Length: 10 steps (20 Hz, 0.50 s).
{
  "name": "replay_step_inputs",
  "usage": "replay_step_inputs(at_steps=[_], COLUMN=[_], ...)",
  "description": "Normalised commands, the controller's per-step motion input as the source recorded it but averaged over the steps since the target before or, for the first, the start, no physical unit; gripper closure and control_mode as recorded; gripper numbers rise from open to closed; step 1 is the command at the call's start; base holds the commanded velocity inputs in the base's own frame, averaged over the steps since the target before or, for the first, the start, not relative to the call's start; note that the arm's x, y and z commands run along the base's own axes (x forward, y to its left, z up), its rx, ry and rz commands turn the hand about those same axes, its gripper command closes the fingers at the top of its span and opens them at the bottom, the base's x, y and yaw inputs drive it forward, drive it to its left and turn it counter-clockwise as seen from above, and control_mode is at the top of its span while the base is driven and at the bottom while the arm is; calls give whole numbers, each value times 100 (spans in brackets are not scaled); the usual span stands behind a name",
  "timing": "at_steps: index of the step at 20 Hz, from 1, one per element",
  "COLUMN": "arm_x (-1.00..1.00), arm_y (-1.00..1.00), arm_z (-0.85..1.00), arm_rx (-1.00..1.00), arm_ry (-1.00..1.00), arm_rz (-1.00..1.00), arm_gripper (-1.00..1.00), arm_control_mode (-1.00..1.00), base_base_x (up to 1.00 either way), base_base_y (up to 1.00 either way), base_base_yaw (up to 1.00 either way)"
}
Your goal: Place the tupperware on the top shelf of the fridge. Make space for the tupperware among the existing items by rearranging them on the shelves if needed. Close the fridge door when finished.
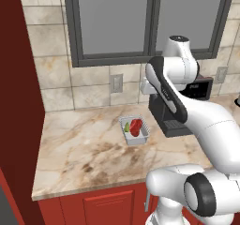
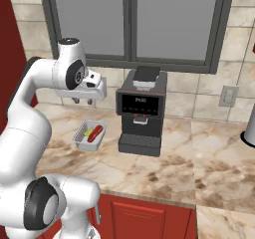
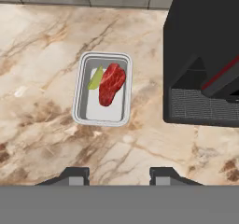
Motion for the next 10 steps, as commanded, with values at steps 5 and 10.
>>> replay_step_inputs(at_steps=[5,10], arm_x=[-10,-25], arm_y=[10,31], arm_z=[-22,-55], arm_rx=[0,-1], arm_ry=[0,-7], arm_rz=[-10,-33], arm_gripper=[-100,-100], arm_control_mode=[-100,-100], base_base_x=[0,0], base_base_y=[0,0], base_base_yaw=[0,0])
